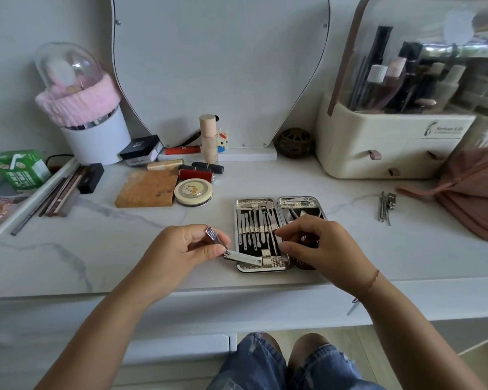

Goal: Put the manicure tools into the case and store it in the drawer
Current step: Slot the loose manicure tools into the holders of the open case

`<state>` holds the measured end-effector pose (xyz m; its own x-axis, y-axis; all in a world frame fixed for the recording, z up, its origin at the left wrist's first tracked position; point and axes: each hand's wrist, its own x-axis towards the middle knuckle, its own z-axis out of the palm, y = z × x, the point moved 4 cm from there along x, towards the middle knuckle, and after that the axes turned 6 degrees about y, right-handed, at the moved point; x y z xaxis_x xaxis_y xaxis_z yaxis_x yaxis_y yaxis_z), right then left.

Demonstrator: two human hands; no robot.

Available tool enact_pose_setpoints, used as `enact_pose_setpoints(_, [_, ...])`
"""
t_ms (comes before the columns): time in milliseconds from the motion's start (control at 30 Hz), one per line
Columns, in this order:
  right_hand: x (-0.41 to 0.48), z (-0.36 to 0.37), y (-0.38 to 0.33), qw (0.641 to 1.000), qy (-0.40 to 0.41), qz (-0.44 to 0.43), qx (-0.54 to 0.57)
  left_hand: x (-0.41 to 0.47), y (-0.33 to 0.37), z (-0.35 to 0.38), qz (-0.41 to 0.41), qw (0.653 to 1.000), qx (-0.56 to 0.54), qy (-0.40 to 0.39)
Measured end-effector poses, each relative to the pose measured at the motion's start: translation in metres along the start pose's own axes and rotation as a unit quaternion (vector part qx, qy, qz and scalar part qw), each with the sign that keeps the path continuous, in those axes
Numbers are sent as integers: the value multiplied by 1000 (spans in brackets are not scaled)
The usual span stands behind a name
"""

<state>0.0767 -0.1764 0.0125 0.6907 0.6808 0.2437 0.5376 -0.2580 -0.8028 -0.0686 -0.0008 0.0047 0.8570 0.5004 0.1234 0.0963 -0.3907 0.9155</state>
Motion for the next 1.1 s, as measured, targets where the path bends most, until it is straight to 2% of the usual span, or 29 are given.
enact_pose_setpoints(600, [-1, 0, 1, 1000, -10, 4, -1, 5, 0, -5, -10, 998, -32, 60])
enact_pose_setpoints(1100, [0, 1, 1, 1000, -14, 1, -1, 9, 0, 7, 3, 998, -20, 54])
